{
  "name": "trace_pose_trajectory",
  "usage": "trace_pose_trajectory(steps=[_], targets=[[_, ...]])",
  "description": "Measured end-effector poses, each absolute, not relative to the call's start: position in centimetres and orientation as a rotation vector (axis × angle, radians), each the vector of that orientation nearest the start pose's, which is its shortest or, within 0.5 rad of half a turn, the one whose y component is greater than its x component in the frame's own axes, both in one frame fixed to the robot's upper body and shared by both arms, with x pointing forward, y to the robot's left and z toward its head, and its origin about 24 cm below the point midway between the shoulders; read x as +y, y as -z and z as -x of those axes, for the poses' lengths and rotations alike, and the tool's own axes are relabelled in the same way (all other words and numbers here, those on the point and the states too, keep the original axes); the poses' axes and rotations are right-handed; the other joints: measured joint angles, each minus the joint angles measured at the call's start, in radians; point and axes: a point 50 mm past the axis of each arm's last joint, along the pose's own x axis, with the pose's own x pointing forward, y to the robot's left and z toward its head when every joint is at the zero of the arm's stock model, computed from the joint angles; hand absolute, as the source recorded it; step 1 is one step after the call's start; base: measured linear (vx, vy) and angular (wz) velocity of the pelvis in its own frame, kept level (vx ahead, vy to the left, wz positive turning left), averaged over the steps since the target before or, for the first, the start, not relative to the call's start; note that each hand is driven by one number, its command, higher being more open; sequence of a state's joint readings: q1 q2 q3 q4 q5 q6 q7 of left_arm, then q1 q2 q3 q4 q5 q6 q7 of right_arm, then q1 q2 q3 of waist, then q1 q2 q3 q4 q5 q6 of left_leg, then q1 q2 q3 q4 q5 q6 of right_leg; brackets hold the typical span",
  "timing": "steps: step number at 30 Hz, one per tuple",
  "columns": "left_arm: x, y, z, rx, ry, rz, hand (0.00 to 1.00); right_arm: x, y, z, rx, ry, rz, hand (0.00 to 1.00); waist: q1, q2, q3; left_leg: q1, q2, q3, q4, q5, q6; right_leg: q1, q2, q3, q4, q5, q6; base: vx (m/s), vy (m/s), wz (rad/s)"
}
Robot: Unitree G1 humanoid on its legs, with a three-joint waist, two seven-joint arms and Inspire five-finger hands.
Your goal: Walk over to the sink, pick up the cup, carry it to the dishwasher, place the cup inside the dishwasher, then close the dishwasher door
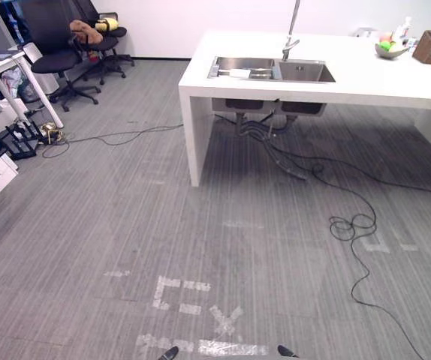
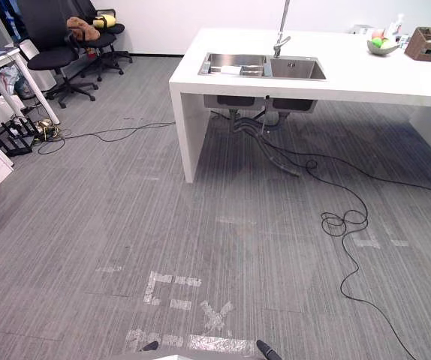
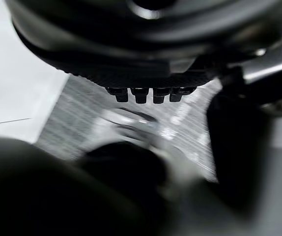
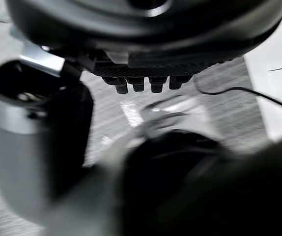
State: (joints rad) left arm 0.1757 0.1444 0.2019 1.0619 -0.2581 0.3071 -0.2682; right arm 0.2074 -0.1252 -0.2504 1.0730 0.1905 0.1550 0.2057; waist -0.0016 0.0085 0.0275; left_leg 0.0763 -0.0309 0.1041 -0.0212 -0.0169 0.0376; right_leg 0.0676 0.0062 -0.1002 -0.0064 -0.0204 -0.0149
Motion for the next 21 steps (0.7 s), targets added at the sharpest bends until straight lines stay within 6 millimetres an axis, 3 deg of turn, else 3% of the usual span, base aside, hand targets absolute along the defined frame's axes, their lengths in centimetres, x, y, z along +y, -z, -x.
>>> trace_pose_trajectory(steps=[6, 14, 21], targets=[[20.4, 16.9, -4.4, 1.331, -0.212, 0.486, 1.00, -21.8, 16.7, -4.8, 1.222, 0.268, -0.156, 1.00, -0.012, -0.003, 0.003, 0.035, -0.004, -0.010, -0.042, 0.001, -0.002, 0.037, 0.001, -0.014, -0.047, 0.001, 0.006, 0.05, -0.002, 0.05], [20.7, 16.7, -5.7, 1.211, -0.278, 0.430, 1.00, -21.4, 16.5, -6.8, 1.203, 0.173, -0.163, 1.00, -0.014, -0.003, 0.030, 0.047, -0.006, -0.021, -0.051, -0.003, -0.008, 0.053, -0.002, -0.045, -0.048, -0.012, 0.039, 0.01, -0.003, 0.05], [20.5, 16.6, -6.3, 1.154, -0.283, 0.433, 1.00, -21.2, 16.5, -7.0, 1.224, 0.146, -0.198, 1.00, -0.014, -0.005, 0.032, 0.059, -0.008, -0.014, -0.063, -0.003, -0.009, 0.055, -0.004, -0.040, -0.045, -0.016, 0.045, -0.01, -0.001, -0.02]])
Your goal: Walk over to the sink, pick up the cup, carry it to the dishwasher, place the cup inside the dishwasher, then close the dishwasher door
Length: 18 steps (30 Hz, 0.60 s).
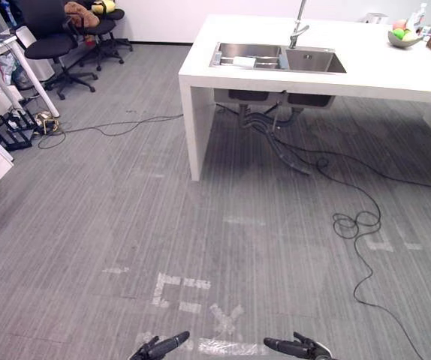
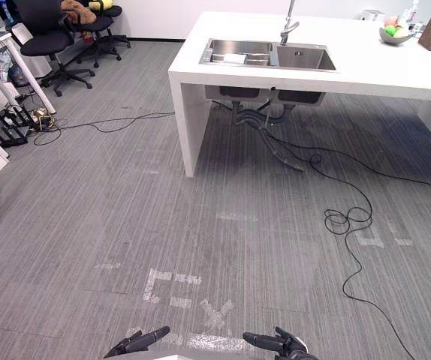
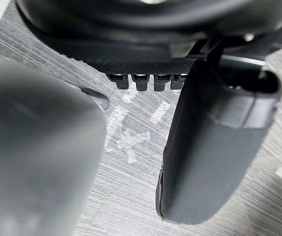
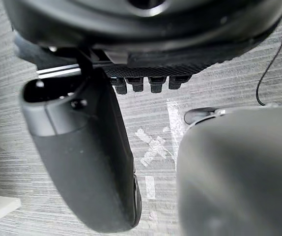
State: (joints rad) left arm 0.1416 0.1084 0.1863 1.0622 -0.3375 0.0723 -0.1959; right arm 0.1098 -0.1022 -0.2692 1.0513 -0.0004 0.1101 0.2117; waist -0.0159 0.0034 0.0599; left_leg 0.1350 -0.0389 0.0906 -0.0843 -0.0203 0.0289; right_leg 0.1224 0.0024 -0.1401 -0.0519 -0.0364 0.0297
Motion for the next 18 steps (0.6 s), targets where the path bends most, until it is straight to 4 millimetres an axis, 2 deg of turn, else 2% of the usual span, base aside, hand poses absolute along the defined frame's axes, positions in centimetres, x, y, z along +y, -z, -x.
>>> trace_pose_trajectory(steps=[4, 7, 11, 13, 16, 18], targets=[[20.4, 16.6, -6.5, 1.155, -0.279, 0.438, 1.00, -21.1, 16.5, -7.0, 1.226, 0.147, -0.201, 1.00, -0.002, -0.004, 0.003, 0.006, -0.002, 0.007, 0.001, -0.006, -0.006, -0.004, -0.003, 0.009, 0.006, -0.001, 0.001, -0.03, -0.003, -0.09], [20.1, 16.6, -7.0, 1.151, -0.266, 0.442, 1.00, -21.2, 16.4, -7.2, 1.218, 0.147, -0.198, 1.00, -0.002, -0.003, 0.010, 0.003, 0.001, 0.015, 0.024, -0.018, -0.016, -0.024, -0.006, 0.010, 0.055, -0.015, 0.017, -0.04, -0.004, -0.09], [19.9, 16.6, -7.3, 1.165, -0.248, 0.451, 1.00, -21.2, 16.4, -7.4, 1.208, 0.144, -0.197, 1.00, -0.002, -0.007, 0.013, -0.007, -0.002, 0.032, 0.054, -0.033, 0.001, -0.036, -0.010, 0.010, 0.074, -0.021, 0.011, -0.04, 0.007, -0.15], [20.0, 16.5, -7.4, 1.172, -0.242, 0.437, 1.00, -21.1, 16.4, -7.2, 1.208, 0.146, -0.203, 1.00, -0.003, -0.011, 0.015, -0.005, -0.007, 0.030, 0.063, -0.037, 0.006, -0.037, -0.018, 0.004, 0.092, -0.033, -0.005, -0.04, 0.002, 0.05], [20.0, 16.4, -7.5, 1.160, -0.238, 0.427, 1.00, -21.0, 16.5, -6.8, 1.215, 0.146, -0.206, 1.00, -0.003, -0.014, 0.021, -0.002, -0.017, 0.015, 0.079, -0.045, 0.018, -0.055, -0.033, -0.005, 0.165, -0.074, -0.007, -0.03, 0.007, 0.16], [20.0, 16.4, -7.7, 1.156, -0.213, 0.402, 1.00, -21.1, 16.5, -6.4, 1.224, 0.149, -0.209, 1.00, -0.003, -0.021, 0.022, -0.004, -0.036, -0.006, 0.091, -0.060, 0.035, -0.098, -0.067, -0.024, 0.297, -0.142, 0.012, -0.02, 0.028, 0.28]])
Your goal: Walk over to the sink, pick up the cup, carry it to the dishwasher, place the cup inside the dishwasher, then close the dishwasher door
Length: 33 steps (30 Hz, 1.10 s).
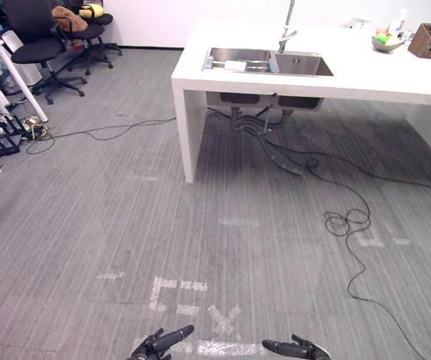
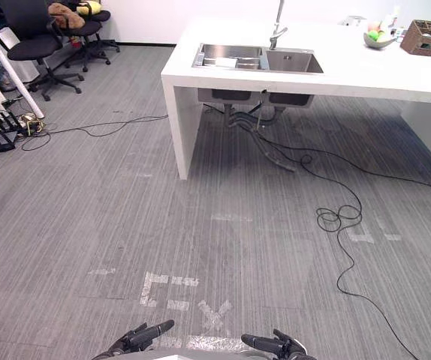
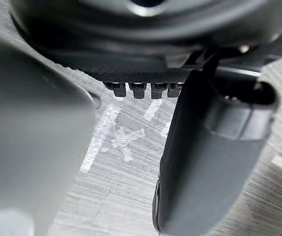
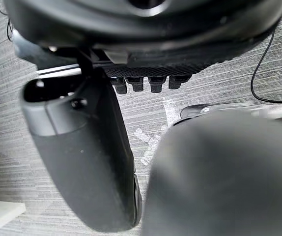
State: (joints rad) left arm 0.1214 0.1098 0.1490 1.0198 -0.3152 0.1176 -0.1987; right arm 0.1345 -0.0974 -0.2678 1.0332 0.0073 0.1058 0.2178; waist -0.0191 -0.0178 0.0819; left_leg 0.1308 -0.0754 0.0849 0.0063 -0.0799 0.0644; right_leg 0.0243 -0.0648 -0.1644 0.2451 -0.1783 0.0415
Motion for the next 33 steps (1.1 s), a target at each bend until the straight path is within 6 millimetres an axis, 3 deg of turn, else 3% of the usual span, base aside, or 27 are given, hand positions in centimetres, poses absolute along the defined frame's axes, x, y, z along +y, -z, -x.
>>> trace_pose_trajectory(steps=[2, 3, 4, 6, 8, 10, 12, 15, 16, 19, 21, 22, 23, 25, 26, 27, 28, 29, 30, 31, 32, 33], targets=[[19.8, 16.4, -7.7, 1.154, -0.210, 0.402, 1.00, -21.3, 16.5, -6.5, 1.220, 0.157, -0.213, 1.00, 0.000, 0.003, 0.001, 0.000, -0.007, -0.013, -0.001, -0.010, 0.020, -0.067, -0.023, -0.002, 0.152, -0.025, 0.020, -0.02, 0.036, 0.25], [20.0, 16.3, -7.8, 1.147, -0.212, 0.396, 1.00, -21.2, 16.4, -6.9, 1.199, 0.162, -0.237, 1.00, -0.005, -0.002, 0.008, 0.012, -0.011, -0.036, 0.001, -0.013, 0.034, -0.152, -0.045, 0.002, 0.347, -0.025, 0.015, 0.01, 0.017, 0.47], [20.2, 16.3, -7.8, 1.148, -0.217, 0.389, 1.00, -21.0, 16.3, -7.1, 1.183, 0.165, -0.255, 1.00, -0.014, -0.006, 0.015, 0.025, -0.012, -0.059, 0.007, -0.017, 0.039, -0.178, -0.050, 0.015, 0.417, -0.044, 0.007, 0.03, -0.005, 0.57], [20.3, 16.3, -7.6, 1.161, -0.225, 0.392, 1.00, -20.8, 16.3, -7.0, 1.177, 0.166, -0.264, 1.00, -0.024, -0.008, 0.017, 0.041, 0.000, -0.105, 0.017, -0.030, 0.036, -0.195, -0.046, 0.040, 0.420, -0.075, 0.005, 0.09, -0.054, 0.74], [20.3, 16.3, -7.6, 1.169, -0.250, 0.413, 1.00, -20.9, 16.3, -7.1, 1.171, 0.178, -0.285, 1.00, -0.022, 0.000, 0.015, 0.046, 0.025, -0.138, 0.029, -0.044, 0.030, -0.204, -0.029, 0.061, 0.281, -0.071, 0.008, 0.18, -0.097, 0.60], [20.4, 16.4, -7.3, 1.188, -0.324, 0.461, 1.00, -21.0, 16.2, -7.3, 1.164, 0.184, -0.315, 1.00, -0.020, 0.007, 0.020, 0.053, 0.083, -0.155, 0.047, -0.082, 0.002, -0.247, 0.000, 0.070, 0.100, -0.015, 0.017, 0.35, -0.172, 0.21], [20.7, 16.4, -7.1, 1.196, -0.365, 0.468, 1.00, -20.9, 16.1, -7.6, 1.145, 0.174, -0.331, 1.00, -0.020, 0.012, 0.031, 0.076, 0.138, -0.150, 0.083, -0.129, -0.040, -0.295, 0.027, 0.080, 0.054, 0.053, 0.014, 0.39, -0.202, -0.06], [21.1, 16.5, -6.4, 1.212, -0.443, 0.493, 1.00, -20.6, 15.9, -7.5, 1.124, 0.160, -0.342, 1.00, -0.020, -0.001, 0.031, 0.152, 0.169, -0.145, 0.123, -0.226, -0.094, -0.315, 0.019, 0.108, 0.073, 0.106, 0.004, 0.48, -0.276, 0.07], [21.0, 16.6, -6.1, 1.212, -0.478, 0.507, 1.00, -20.6, 15.8, -7.3, 1.114, 0.167, -0.359, 1.00, -0.022, -0.003, 0.029, 0.175, 0.172, -0.157, 0.137, -0.262, -0.110, -0.333, -0.006, 0.090, 0.148, 0.168, -0.009, 0.54, -0.355, 0.34], [20.4, 16.8, -5.8, 1.205, -0.538, 0.542, 1.00, -21.2, 15.7, -7.5, 1.108, 0.184, -0.387, 1.00, -0.026, 0.024, 0.018, 0.166, 0.219, -0.163, 0.229, -0.269, -0.109, -0.358, 0.015, 0.035, 0.310, 0.020, -0.060, 0.49, -0.382, 0.38], [20.2, 16.8, -5.3, 1.179, -0.580, 0.575, 1.00, -21.5, 15.8, -7.1, 1.146, 0.196, -0.403, 1.00, -0.023, 0.048, -0.001, 0.123, 0.273, -0.180, 0.398, -0.227, -0.112, -0.310, 0.066, -0.002, 0.332, -0.063, -0.113, 0.52, -0.405, 0.17], [20.5, 16.8, -5.4, 1.166, -0.583, 0.567, 1.00, -21.6, 15.8, -6.9, 1.156, 0.199, -0.405, 1.00, -0.023, 0.051, -0.006, 0.099, 0.280, -0.191, 0.459, -0.199, -0.113, -0.290, 0.078, -0.007, 0.323, -0.078, -0.122, 0.53, -0.389, 0.05], [20.6, 16.7, -5.7, 1.133, -0.565, 0.563, 1.00, -21.6, 15.9, -6.6, 1.177, 0.204, -0.408, 1.00, -0.025, 0.049, -0.009, 0.039, 0.288, -0.211, 0.605, -0.123, -0.132, -0.238, 0.102, -0.011, 0.279, -0.091, -0.139, 0.63, -0.422, -0.01], [20.5, 16.4, -6.3, 1.058, -0.504, 0.531, 1.00, -21.8, 16.1, -6.0, 1.212, 0.217, -0.402, 1.00, -0.024, 0.053, -0.009, -0.062, 0.323, -0.162, 0.858, -0.106, -0.146, -0.123, 0.144, -0.005, 0.159, -0.078, -0.164, 0.61, -0.368, -0.06], [20.5, 15.6, -7.7, 0.960, -0.439, 0.464, 1.00, -21.7, 16.2, -5.7, 1.236, 0.211, -0.379, 1.00, -0.018, 0.053, -0.004, -0.151, 0.336, -0.114, 1.026, -0.133, -0.145, -0.015, 0.173, 0.002, 0.051, -0.060, -0.180, 0.47, -0.219, -0.02], [20.3, 14.8, -9.3, 0.878, -0.396, 0.432, 1.00, -21.6, 16.2, -5.7, 1.244, 0.205, -0.368, 1.00, -0.014, 0.045, 0.002, -0.219, 0.322, -0.104, 1.091, -0.159, -0.138, 0.035, 0.182, 0.005, -0.003, -0.053, -0.187, 0.45, -0.189, 0.01], [20.2, 14.0, -10.7, 0.810, -0.357, 0.407, 1.00, -21.4, 16.2, -5.9, 1.245, 0.196, -0.357, 1.00, -0.008, 0.040, 0.009, -0.269, 0.301, -0.104, 1.120, -0.181, -0.129, 0.066, 0.185, 0.008, -0.032, -0.049, -0.193, 0.43, -0.130, -0.03], [19.5, 11.6, -14.0, 0.651, -0.256, 0.356, 1.00, -21.4, 16.1, -6.6, 1.233, 0.192, -0.348, 1.00, 0.009, 0.029, 0.032, -0.366, 0.243, -0.094, 1.122, -0.234, -0.108, 0.121, 0.185, 0.023, -0.088, -0.040, -0.197, 0.41, -0.079, -0.22], [18.6, 9.3, -16.4, 0.504, -0.171, 0.329, 1.00, -21.4, 16.0, -7.6, 1.215, 0.189, -0.348, 1.00, 0.025, 0.025, 0.049, -0.435, 0.203, -0.069, 1.075, -0.261, -0.081, 0.151, 0.178, 0.041, -0.112, -0.039, -0.198, 0.48, -0.045, -0.61], [17.1, 5.7, -18.8, 0.247, -0.043, 0.307, 1.00, -21.2, 15.8, -9.1, 1.180, 0.189, -0.359, 1.00, 0.037, 0.024, 0.065, -0.516, 0.166, -0.007, 0.923, -0.266, -0.071, 0.175, 0.165, 0.075, -0.128, -0.040, -0.197, 0.39, -0.005, -0.70], [16.3, 3.7, -20.0, 0.162, 0.010, 0.264, 1.00, -21.2, 15.7, -9.4, 1.166, 0.189, -0.359, 1.00, 0.041, 0.026, 0.069, -0.543, 0.154, 0.029, 0.807, -0.241, -0.073, 0.182, 0.159, 0.091, -0.130, -0.041, -0.195, 0.44, 0.049, -0.86], [14.3, 0.2, -21.9, 0.005, 0.098, 0.170, 1.00, -21.2, 15.4, -10.5, 1.125, 0.182, -0.354, 1.00, 0.047, 0.034, 0.072, -0.568, 0.123, 0.076, 0.532, -0.137, -0.091, 0.211, 0.142, 0.126, -0.132, -0.054, -0.175, 0.51, 0.113, -1.02]])
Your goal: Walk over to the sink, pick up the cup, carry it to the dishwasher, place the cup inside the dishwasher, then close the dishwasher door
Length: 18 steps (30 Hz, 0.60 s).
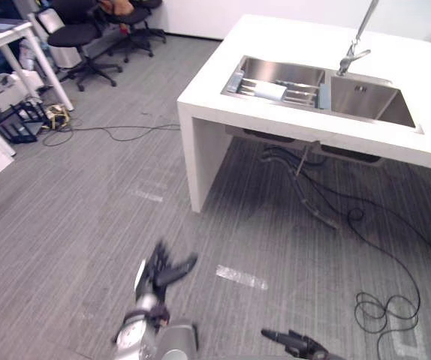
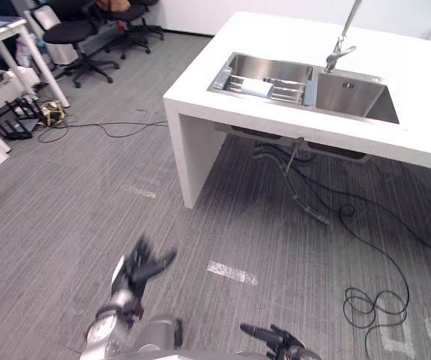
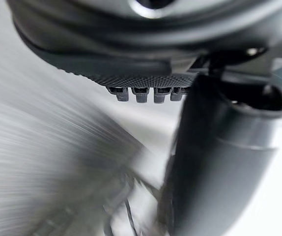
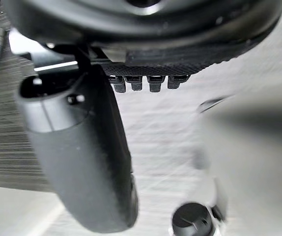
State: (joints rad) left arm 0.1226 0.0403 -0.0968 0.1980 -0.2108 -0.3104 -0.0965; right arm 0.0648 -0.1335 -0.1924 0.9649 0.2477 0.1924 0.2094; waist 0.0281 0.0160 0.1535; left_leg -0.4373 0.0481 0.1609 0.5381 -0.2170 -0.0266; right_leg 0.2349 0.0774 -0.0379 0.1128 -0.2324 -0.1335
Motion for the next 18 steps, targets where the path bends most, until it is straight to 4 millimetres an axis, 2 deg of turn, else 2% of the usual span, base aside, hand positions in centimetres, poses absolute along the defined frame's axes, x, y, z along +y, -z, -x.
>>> trace_pose_trajectory(steps=[1, 2, 3, 4, 5, 6, 7, 8, 9, 10, 11, 12, 13, 14, 15, 16, 17, 18], targets=[[12.5, -2.9, -23.0, -0.150, 0.144, 0.100, 1.00, -21.6, 15.1, -11.1, 1.090, 0.176, -0.333, 1.00, 0.009, 0.022, 0.007, 0.009, -0.009, -0.016, -0.229, 0.122, -0.024, 0.047, 0.008, 0.065, -0.014, -0.029, 0.027, 0.54, 0.156, -1.16], [11.9, -4.3, -23.1, -0.225, 0.154, 0.069, 1.00, -21.8, 15.0, -11.4, 1.073, 0.167, -0.316, 1.00, 0.012, 0.035, 0.009, 0.006, 0.001, -0.028, -0.237, 0.190, -0.024, 0.079, 0.015, 0.103, -0.024, -0.054, 0.034, 0.56, 0.226, -1.36], [11.1, -6.8, -23.2, -0.367, 0.169, 0.022, 1.00, -21.4, 14.7, -12.3, 1.038, 0.134, -0.289, 1.00, 0.006, 0.043, 0.002, 0.013, -0.014, -0.040, -0.172, 0.277, 0.032, 0.122, -0.014, 0.157, -0.024, -0.091, 0.043, 0.56, 0.265, -1.09], [10.3, -9.0, -23.2, -0.481, 0.211, -0.024, 1.00, -21.3, 14.4, -12.8, 1.010, 0.123, -0.269, 1.00, -0.009, 0.029, 0.000, 0.021, -0.034, -0.027, -0.156, 0.287, 0.072, 0.130, -0.053, 0.182, -0.017, -0.092, 0.045, 0.56, 0.271, -0.86], [10.1, -10.0, -23.0, -0.539, 0.230, -0.059, 1.00, -21.3, 14.3, -13.0, 1.000, 0.123, -0.262, 1.00, -0.017, 0.023, 0.000, 0.026, -0.042, -0.009, -0.158, 0.282, 0.089, 0.122, -0.070, 0.189, -0.001, -0.090, 0.048, 0.54, 0.248, -0.47], [9.5, -11.9, -22.4, -0.644, 0.270, -0.110, 1.00, -21.4, 14.2, -13.1, 0.997, 0.127, -0.251, 1.00, -0.025, 0.017, 0.000, 0.038, -0.055, 0.019, -0.158, 0.260, 0.121, 0.102, -0.093, 0.195, 0.050, -0.083, 0.060, 0.52, 0.212, -0.22], [8.9, -13.3, -22.0, -0.723, 0.317, -0.149, 1.00, -21.4, 14.5, -12.4, 1.030, 0.138, -0.230, 1.00, -0.024, 0.012, 0.000, 0.060, -0.071, 0.026, -0.146, 0.229, 0.137, 0.093, -0.108, 0.187, 0.108, -0.064, 0.090, 0.51, 0.189, -0.11], [8.6, -13.8, -21.8, -0.751, 0.341, -0.168, 1.00, -21.4, 14.7, -11.7, 1.052, 0.150, -0.228, 1.00, -0.022, 0.009, -0.002, 0.074, -0.078, 0.026, -0.138, 0.215, 0.137, 0.092, -0.111, 0.181, 0.142, -0.050, 0.111, 0.50, 0.154, 0.11], [8.1, -14.5, -21.5, -0.800, 0.377, -0.203, 1.00, -21.0, 15.3, -10.1, 1.094, 0.180, -0.235, 1.00, -0.017, -0.009, -0.010, 0.112, -0.094, 0.020, -0.136, 0.179, 0.137, 0.071, -0.114, 0.170, 0.247, -0.013, 0.141, 0.58, 0.122, 0.19], [8.1, -14.9, -21.4, -0.824, 0.390, -0.233, 1.00, -20.1, 15.9, -8.5, 1.139, 0.211, -0.269, 1.00, -0.013, -0.019, -0.033, 0.158, -0.105, 0.014, -0.155, 0.151, 0.134, 0.015, -0.113, 0.158, 0.398, 0.053, 0.208, 0.58, 0.104, 0.11], [8.3, -15.0, -21.4, -0.832, 0.385, -0.251, 1.00, -19.9, 16.0, -8.4, 1.140, 0.245, -0.306, 1.00, -0.012, -0.029, -0.037, 0.186, -0.108, 0.015, -0.169, 0.142, 0.134, -0.022, -0.114, 0.153, 0.484, 0.108, 0.266, 0.56, 0.079, -0.03], [8.5, -15.4, -21.4, -0.847, 0.377, -0.291, 1.00, -19.6, 16.1, -8.5, 1.131, 0.256, -0.313, 1.00, -0.017, -0.033, -0.040, 0.251, -0.107, 0.008, -0.204, 0.121, 0.131, -0.093, -0.120, 0.128, 0.645, 0.273, 0.391, 0.45, 0.052, -0.19], [8.5, -15.5, -21.6, -0.853, 0.374, -0.325, 1.00, -19.4, 16.1, -8.7, 1.116, 0.258, -0.309, 1.00, -0.017, -0.050, -0.043, 0.322, -0.108, 0.015, -0.254, 0.104, 0.132, -0.194, -0.162, 0.070, 0.857, 0.312, 0.361, 0.43, 0.046, -0.22], [8.5, -15.5, -21.7, -0.849, 0.366, -0.333, 1.00, -19.3, 16.1, -8.8, 1.110, 0.252, -0.307, 1.00, -0.014, -0.054, -0.041, 0.348, -0.109, 0.019, -0.271, 0.102, 0.130, -0.230, -0.182, 0.044, 0.919, 0.292, 0.328, 0.41, 0.044, -0.39], [8.5, -15.2, -22.2, -0.810, 0.335, -0.363, 1.00, -19.7, 15.8, -9.2, 1.074, 0.239, -0.283, 1.00, -0.021, -0.051, -0.041, 0.442, -0.098, 0.030, -0.329, 0.095, 0.119, -0.339, -0.249, -0.051, 1.064, 0.215, 0.210, 0.31, 0.034, -0.33], [8.5, -14.9, -22.4, -0.794, 0.329, -0.377, 1.00, -19.9, 15.7, -9.4, 1.064, 0.232, -0.275, 1.00, -0.026, -0.047, -0.042, 0.475, -0.089, 0.033, -0.348, 0.094, 0.115, -0.381, -0.266, -0.082, 1.082, 0.181, 0.176, 0.47, 0.005, -0.26], [8.4, -14.4, -23.1, -0.750, 0.330, -0.442, 1.00, -19.9, 15.4, -9.9, 1.033, 0.217, -0.268, 1.00, -0.045, -0.039, -0.043, 0.540, -0.057, 0.028, -0.387, 0.091, 0.106, -0.484, -0.282, -0.135, 1.017, 0.097, 0.173, 0.39, -0.039, 0.06], [8.3, -14.1, -23.6, -0.725, 0.334, -0.479, 1.00, -19.7, 15.3, -10.2, 1.018, 0.210, -0.273, 1.00, -0.057, -0.039, -0.043, 0.555, -0.039, 0.017, -0.394, 0.087, 0.100, -0.514, -0.275, -0.154, 0.931, 0.070, 0.171, 0.40, -0.077, 0.21]])
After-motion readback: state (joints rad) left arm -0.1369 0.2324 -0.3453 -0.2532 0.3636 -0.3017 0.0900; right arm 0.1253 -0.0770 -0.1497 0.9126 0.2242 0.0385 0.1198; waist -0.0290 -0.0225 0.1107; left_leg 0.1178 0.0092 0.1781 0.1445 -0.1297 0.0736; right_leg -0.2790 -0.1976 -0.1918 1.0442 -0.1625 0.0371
